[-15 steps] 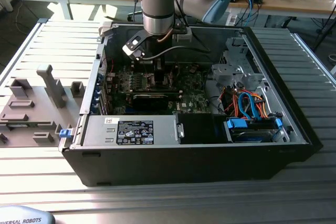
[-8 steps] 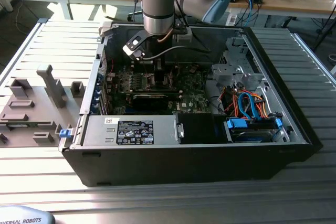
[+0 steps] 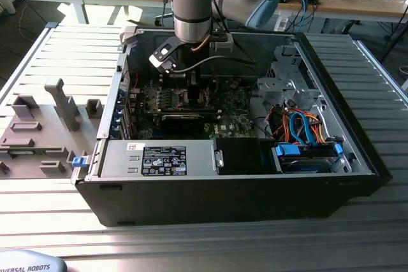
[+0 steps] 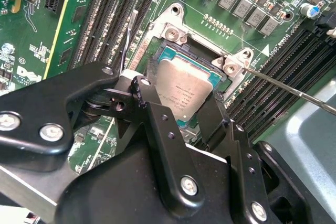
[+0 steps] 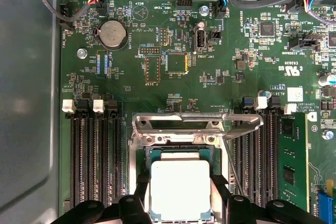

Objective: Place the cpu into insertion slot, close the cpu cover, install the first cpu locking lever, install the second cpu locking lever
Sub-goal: 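Place the cpu into insertion slot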

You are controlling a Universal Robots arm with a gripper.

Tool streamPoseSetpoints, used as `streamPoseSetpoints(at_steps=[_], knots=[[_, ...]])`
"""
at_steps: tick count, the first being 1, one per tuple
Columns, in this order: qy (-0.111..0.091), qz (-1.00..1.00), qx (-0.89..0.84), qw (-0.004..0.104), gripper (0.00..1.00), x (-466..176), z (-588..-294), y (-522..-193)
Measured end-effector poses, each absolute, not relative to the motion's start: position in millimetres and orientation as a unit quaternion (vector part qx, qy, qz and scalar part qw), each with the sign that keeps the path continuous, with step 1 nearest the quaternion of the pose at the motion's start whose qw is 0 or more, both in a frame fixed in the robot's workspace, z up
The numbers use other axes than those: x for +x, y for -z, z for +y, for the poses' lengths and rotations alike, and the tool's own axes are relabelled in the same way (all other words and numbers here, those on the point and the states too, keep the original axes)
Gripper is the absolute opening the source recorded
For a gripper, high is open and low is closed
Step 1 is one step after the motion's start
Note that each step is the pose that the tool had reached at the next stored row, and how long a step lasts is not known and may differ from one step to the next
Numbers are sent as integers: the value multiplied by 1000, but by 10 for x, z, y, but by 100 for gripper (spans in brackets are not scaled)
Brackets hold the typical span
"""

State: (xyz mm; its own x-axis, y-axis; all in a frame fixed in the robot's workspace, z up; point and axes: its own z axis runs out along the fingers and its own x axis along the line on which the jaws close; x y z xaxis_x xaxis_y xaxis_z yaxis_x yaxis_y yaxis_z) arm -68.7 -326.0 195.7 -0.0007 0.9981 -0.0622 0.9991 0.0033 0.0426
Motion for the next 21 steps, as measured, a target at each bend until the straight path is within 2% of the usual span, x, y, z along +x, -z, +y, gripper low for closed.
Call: streamPoseSetpoints(at_steps=[4, 5, 15, 16, 20, 21], knots=[[6, 707, 706, 37, 55, -684, -3256, -1949], [6, 707, 706, 37, 62, -685, -3258, -1953], [5, 707, 706, 39, 62, -688, -3252, -2099], [6, 707, 706, 40, 60, -687, -3228, -2136], [6, 709, 704, 40, 35, -686, -3213, -2150], [6, 714, 699, 40, 35, -687, -3214, -2149]])
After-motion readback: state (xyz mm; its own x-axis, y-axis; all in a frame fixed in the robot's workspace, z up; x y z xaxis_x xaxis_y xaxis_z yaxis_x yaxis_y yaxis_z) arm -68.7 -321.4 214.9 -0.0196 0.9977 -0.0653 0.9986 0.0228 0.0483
